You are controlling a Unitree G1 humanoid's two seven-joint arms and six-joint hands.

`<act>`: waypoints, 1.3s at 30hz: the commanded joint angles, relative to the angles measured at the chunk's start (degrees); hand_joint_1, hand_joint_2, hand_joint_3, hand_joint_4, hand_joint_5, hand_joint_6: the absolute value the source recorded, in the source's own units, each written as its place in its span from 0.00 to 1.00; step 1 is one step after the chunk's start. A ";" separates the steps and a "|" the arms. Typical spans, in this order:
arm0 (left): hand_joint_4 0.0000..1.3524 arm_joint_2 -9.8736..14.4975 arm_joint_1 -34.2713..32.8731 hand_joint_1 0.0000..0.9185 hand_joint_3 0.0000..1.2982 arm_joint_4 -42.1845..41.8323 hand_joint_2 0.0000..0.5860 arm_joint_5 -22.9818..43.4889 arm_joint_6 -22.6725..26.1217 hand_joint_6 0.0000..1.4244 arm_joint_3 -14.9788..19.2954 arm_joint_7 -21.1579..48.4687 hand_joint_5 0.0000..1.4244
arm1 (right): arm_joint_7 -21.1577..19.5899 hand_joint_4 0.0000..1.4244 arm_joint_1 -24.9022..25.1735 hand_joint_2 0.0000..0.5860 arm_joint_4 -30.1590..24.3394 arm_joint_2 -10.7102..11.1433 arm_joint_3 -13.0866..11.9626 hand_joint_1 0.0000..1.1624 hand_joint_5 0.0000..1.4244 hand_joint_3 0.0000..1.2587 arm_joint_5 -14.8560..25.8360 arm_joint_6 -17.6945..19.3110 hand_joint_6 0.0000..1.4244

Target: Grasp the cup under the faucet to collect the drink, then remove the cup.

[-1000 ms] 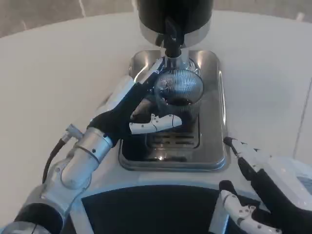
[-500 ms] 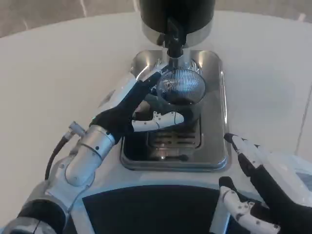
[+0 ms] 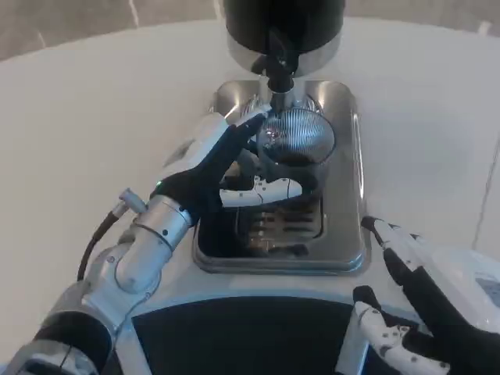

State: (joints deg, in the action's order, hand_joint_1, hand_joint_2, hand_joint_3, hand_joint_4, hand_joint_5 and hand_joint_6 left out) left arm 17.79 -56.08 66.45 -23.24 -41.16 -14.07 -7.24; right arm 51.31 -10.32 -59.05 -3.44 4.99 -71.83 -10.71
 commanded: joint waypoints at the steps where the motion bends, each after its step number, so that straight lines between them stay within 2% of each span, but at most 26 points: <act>1: 0.26 -0.53 0.98 0.47 0.23 0.77 0.18 -0.93 1.66 0.55 -0.67 -0.42 0.43 | 0.14 0.00 -0.15 0.97 -0.05 -0.44 0.16 0.17 0.00 0.00 0.08 -0.66 0.00; 8: 0.34 -1.21 1.62 0.45 0.33 1.04 0.16 0.38 1.57 0.61 0.11 -1.07 0.49 | 0.48 0.00 0.39 0.97 0.10 -0.31 0.42 0.20 0.00 0.01 -0.35 -1.00 0.00; 16: 0.46 -1.53 2.74 0.46 0.45 0.67 0.15 0.10 0.15 0.75 0.41 -4.14 0.59 | 0.00 0.00 0.14 0.97 0.25 -0.36 0.95 0.24 0.00 0.02 -1.14 -0.79 0.00; 19: 0.58 -1.42 3.40 0.51 0.57 0.56 0.15 -0.11 -0.60 0.84 0.65 -6.43 0.69 | 0.03 0.00 0.05 0.97 0.15 -0.41 1.04 0.24 0.00 0.02 -1.28 -0.77 0.00; 23: 0.75 -0.90 4.11 0.58 0.71 0.19 0.20 -0.65 -1.75 0.95 1.10 -11.48 0.85 | 0.06 0.00 0.21 0.96 -0.07 -0.27 0.73 0.24 0.00 0.02 -1.23 -0.83 0.00; 30: 0.84 0.66 4.48 0.59 0.75 0.44 0.19 -0.01 -2.72 0.99 1.67 -12.00 0.91 | -0.85 0.00 -0.11 0.96 0.62 -0.46 1.28 0.25 0.00 0.03 -1.23 -0.58 0.00; 39: 0.86 3.69 5.99 0.61 0.75 -0.65 0.17 1.31 -5.88 1.00 3.66 -10.27 0.93 | -2.23 0.00 1.55 0.94 2.74 -0.32 1.84 0.25 0.00 0.02 -1.23 -0.79 0.00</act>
State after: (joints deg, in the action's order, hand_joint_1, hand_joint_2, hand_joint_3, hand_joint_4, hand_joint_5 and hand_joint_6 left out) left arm 19.75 -51.20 66.49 -23.00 -44.23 -11.67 -18.14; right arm 49.93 -9.14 -56.93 -3.40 6.37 -72.96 -11.45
